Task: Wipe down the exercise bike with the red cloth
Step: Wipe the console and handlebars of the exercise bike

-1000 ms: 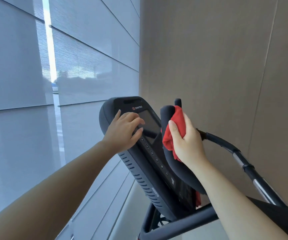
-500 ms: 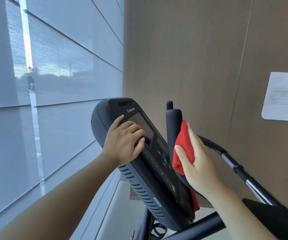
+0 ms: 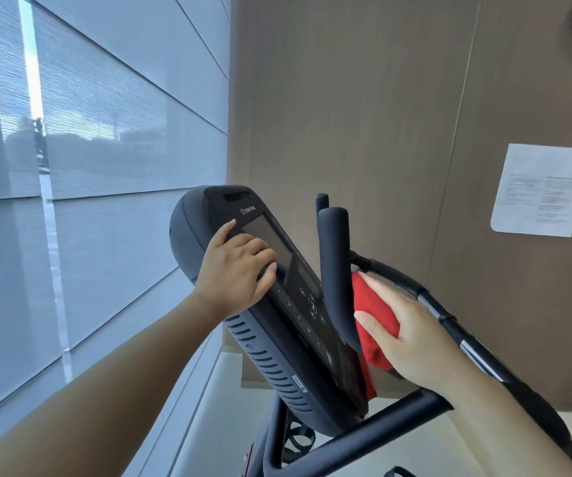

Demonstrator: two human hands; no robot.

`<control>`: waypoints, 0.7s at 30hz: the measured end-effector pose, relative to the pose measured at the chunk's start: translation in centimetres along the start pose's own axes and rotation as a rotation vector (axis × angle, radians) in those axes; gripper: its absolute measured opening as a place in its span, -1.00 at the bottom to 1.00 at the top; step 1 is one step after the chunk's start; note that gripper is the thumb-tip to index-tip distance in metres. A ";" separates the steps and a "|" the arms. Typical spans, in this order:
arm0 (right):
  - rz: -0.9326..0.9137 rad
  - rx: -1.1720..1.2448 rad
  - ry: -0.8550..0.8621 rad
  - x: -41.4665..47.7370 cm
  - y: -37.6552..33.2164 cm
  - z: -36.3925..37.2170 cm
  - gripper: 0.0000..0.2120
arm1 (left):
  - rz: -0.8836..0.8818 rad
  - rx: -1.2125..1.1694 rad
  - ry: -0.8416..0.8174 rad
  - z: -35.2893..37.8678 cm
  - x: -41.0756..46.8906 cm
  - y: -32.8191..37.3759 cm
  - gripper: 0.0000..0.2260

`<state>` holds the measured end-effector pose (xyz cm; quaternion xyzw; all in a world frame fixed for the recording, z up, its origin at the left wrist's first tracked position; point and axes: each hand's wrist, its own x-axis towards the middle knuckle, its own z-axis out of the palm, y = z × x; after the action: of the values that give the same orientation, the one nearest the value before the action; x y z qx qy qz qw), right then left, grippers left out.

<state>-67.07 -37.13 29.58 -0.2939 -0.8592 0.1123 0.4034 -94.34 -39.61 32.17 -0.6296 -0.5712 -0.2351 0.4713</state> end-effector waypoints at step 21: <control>-0.055 -0.059 0.142 -1.9 -0.5 1.3 -0.45 | -0.057 0.008 -0.013 0.2 -0.1 0.9 -0.71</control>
<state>-67.31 -38.64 27.73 -0.2891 -0.8392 0.0549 0.4573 -93.53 -39.38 31.66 -0.6126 -0.5929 -0.2421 0.4632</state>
